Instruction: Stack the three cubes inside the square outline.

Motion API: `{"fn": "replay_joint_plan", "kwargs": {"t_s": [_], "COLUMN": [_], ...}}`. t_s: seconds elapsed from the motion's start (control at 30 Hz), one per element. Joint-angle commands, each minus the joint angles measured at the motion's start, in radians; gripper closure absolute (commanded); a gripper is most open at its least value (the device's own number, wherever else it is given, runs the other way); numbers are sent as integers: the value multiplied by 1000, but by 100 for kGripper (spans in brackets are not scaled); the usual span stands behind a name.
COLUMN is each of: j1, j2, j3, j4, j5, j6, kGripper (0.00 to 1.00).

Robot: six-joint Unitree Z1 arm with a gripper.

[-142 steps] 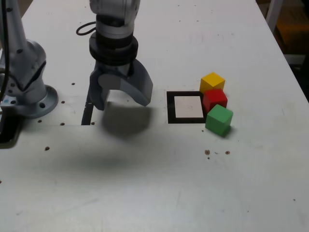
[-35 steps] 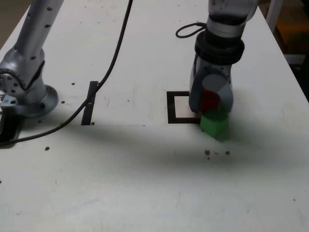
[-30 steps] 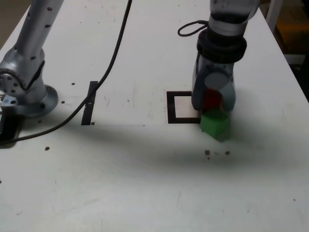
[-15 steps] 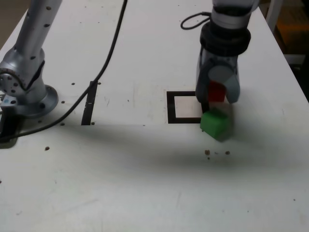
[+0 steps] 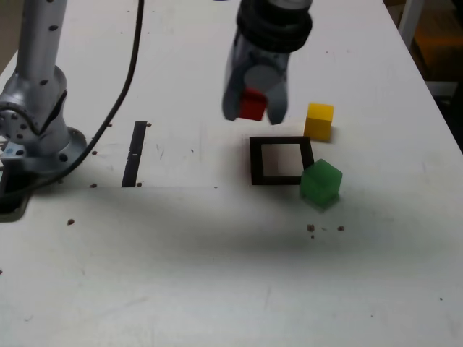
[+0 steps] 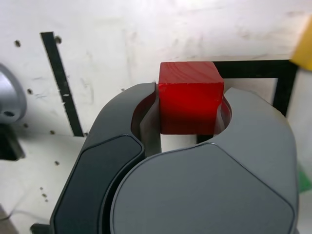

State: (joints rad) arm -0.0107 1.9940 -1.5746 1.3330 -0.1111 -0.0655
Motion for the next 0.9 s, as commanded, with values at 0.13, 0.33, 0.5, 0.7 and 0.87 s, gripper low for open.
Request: {"fn": "replay_joint_plan", "kwargs": {"t_s": [0.13,0.33,0.5,0.7,0.87], "j1": [-1,-9,-13,-14,-20], "j2": [15,39,61,75,88], "j3": [55,81,87,84,82], "j4": [-12,-67,-150,-216,-259], "j5": [-67,-132,-202,-250,-296], "j6": [4,36,70,87,110], "kGripper": [75,75,75,75,75]}}
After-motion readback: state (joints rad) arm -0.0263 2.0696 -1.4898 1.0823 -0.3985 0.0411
